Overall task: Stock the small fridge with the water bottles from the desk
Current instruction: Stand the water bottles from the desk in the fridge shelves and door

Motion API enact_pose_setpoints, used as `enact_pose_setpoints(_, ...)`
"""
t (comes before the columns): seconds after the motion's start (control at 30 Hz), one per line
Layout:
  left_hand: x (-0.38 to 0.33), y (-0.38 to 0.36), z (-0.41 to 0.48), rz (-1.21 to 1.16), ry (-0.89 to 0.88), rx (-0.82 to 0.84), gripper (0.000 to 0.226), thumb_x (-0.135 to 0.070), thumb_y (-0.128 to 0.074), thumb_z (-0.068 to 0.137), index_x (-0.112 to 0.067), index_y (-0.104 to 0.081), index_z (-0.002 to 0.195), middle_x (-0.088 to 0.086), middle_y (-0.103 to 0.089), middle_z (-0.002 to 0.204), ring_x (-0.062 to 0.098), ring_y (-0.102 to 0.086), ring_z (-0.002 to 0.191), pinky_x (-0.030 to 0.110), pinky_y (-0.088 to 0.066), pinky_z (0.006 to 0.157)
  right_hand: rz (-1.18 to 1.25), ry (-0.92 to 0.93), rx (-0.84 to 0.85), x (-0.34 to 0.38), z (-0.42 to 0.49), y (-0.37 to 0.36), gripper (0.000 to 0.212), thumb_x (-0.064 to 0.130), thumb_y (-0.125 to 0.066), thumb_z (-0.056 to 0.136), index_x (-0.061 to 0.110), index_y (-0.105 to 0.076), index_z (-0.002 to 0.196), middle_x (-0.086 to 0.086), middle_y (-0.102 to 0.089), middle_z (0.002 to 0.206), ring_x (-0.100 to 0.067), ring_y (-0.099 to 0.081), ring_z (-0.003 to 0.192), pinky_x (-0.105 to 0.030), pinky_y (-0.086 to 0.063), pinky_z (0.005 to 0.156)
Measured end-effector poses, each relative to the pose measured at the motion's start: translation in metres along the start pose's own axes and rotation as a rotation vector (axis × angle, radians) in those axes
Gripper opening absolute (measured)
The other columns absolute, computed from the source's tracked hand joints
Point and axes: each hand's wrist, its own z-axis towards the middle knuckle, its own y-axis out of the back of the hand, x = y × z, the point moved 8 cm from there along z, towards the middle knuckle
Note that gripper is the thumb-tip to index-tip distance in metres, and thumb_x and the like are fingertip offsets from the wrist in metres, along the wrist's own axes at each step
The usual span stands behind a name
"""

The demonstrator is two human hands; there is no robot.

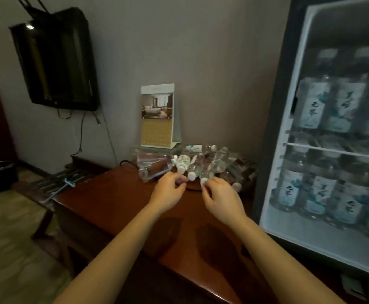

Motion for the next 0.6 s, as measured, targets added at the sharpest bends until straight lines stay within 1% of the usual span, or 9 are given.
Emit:
enact_pose_setpoints(0.07, 0.03, 0.001, 0.011, 0.068, 0.08, 0.002, 0.018, -0.021, -0.057, 0.089, -0.023, -0.063, 0.107, -0.006, -0.046, 0.105, 0.012, -0.057, 0.085, 0.029, -0.047, 0.081, 0.019, -0.061, 0.089, -0.007, 0.014, -0.029, 0.022, 0.025, -0.045, 0.093, 0.014, -0.064, 0.097, -0.002, -0.061, 0.096, -0.021, -0.058, 0.091, -0.032, -0.045, 0.067)
enact_pose_setpoints(0.13, 0.057, 0.001, 0.024, 0.12, 0.142, 0.001, 0.025, -0.023, -0.057, 0.089, -0.023, -0.059, 0.114, -0.004, -0.041, 0.114, 0.017, -0.057, 0.098, 0.031, -0.046, 0.088, 0.032, -0.122, 0.203, -0.016, 0.026, -0.06, 0.026, 0.025, -0.044, 0.093, 0.014, -0.063, 0.107, -0.004, -0.062, 0.106, -0.024, -0.06, 0.096, -0.035, -0.05, 0.074)
enact_pose_setpoints(0.17, 0.069, 0.002, 0.032, 0.152, 0.17, -0.001, 0.03, -0.023, -0.057, 0.088, -0.023, -0.056, 0.118, -0.002, -0.04, 0.12, 0.019, -0.055, 0.106, 0.031, -0.044, 0.091, 0.033, -0.147, 0.269, -0.02, 0.031, -0.076, 0.027, 0.025, -0.044, 0.093, 0.014, -0.062, 0.109, -0.005, -0.062, 0.108, -0.025, -0.06, 0.097, -0.036, -0.051, 0.076)
enact_pose_setpoints(0.27, 0.103, 0.004, 0.058, 0.284, 0.264, -0.001, 0.045, -0.023, -0.056, 0.087, -0.02, -0.046, 0.131, 0.007, -0.03, 0.139, 0.027, -0.042, 0.124, 0.037, -0.041, 0.099, 0.023, -0.2, 0.419, -0.034, 0.041, -0.117, 0.028, 0.029, -0.041, 0.095, 0.013, -0.059, 0.109, -0.005, -0.06, 0.113, -0.026, -0.059, 0.099, -0.037, -0.051, 0.079)
enact_pose_setpoints(0.37, 0.129, 0.0, 0.084, 0.449, 0.309, 0.042, 0.052, -0.023, -0.054, 0.089, -0.015, -0.037, 0.137, 0.012, -0.025, 0.146, 0.031, -0.03, 0.132, 0.041, -0.035, 0.104, -0.022, -0.211, 0.504, -0.048, 0.049, -0.146, 0.031, 0.034, -0.038, 0.097, 0.013, -0.053, 0.116, -0.006, -0.056, 0.119, -0.027, -0.057, 0.105, -0.036, -0.046, 0.08)
enact_pose_setpoints(0.43, 0.14, -0.005, 0.102, 0.61, 0.284, 0.059, 0.054, -0.028, -0.054, 0.089, -0.015, -0.035, 0.138, 0.01, -0.029, 0.147, 0.03, -0.028, 0.134, 0.042, -0.032, 0.107, -0.054, -0.211, 0.537, -0.057, 0.054, -0.16, 0.034, 0.035, -0.037, 0.098, 0.013, -0.051, 0.12, -0.007, -0.055, 0.121, -0.029, -0.056, 0.107, -0.037, -0.046, 0.081)
enact_pose_setpoints(0.5, 0.148, -0.008, 0.119, 0.704, 0.257, 0.048, 0.056, -0.036, -0.054, 0.089, -0.017, -0.035, 0.138, 0.008, -0.037, 0.143, 0.027, -0.032, 0.132, 0.043, -0.029, 0.108, -0.067, -0.223, 0.547, -0.064, 0.059, -0.169, 0.034, 0.035, -0.037, 0.098, 0.013, -0.05, 0.12, -0.008, -0.057, 0.119, -0.029, -0.057, 0.104, -0.037, -0.047, 0.077)
enact_pose_setpoints(0.53, 0.152, -0.01, 0.125, 0.723, 0.257, 0.041, 0.058, -0.04, -0.055, 0.088, -0.019, -0.035, 0.138, 0.007, -0.041, 0.14, 0.026, -0.036, 0.13, 0.043, -0.031, 0.107, -0.076, -0.226, 0.548, -0.066, 0.06, -0.173, 0.034, 0.035, -0.037, 0.098, 0.013, -0.05, 0.12, -0.008, -0.058, 0.118, -0.028, -0.057, 0.103, -0.036, -0.046, 0.075)
enact_pose_setpoints(0.6, 0.163, -0.011, 0.133, 0.745, 0.272, 0.029, 0.064, -0.047, -0.059, 0.085, -0.02, -0.036, 0.137, 0.009, -0.047, 0.134, 0.027, -0.043, 0.123, 0.042, -0.038, 0.099, -0.099, -0.214, 0.535, -0.068, 0.062, -0.179, 0.033, 0.034, -0.038, 0.098, 0.013, -0.051, 0.119, -0.007, -0.059, 0.116, -0.027, -0.058, 0.101, -0.033, -0.044, 0.07)
